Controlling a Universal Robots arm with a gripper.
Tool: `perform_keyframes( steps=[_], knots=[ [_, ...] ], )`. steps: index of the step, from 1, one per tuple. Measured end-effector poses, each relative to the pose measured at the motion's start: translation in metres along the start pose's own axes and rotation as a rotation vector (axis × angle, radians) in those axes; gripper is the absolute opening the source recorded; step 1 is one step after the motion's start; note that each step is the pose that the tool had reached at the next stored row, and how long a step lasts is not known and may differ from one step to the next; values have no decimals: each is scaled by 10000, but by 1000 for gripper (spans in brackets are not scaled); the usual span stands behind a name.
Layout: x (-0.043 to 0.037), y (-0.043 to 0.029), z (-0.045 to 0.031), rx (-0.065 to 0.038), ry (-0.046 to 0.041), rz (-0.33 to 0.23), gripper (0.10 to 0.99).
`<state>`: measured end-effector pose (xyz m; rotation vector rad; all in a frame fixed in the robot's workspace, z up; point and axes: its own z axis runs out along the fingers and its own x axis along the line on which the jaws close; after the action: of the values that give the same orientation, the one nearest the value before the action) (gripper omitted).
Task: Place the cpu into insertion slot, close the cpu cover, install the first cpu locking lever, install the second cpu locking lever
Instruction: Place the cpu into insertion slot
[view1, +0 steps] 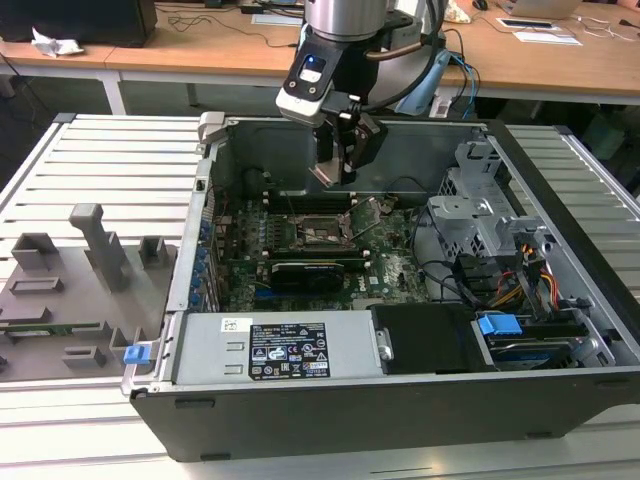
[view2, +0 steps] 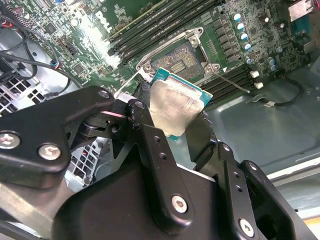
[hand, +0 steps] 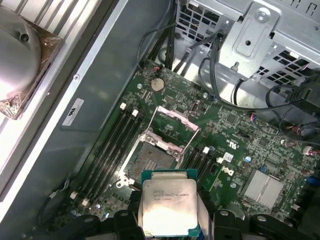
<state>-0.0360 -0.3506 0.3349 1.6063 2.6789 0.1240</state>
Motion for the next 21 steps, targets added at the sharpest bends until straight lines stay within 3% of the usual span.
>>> perform_keyframes(
  steps=[21],
  knots=[
    [-2,-7,82,56,3,349,525]
  ],
)
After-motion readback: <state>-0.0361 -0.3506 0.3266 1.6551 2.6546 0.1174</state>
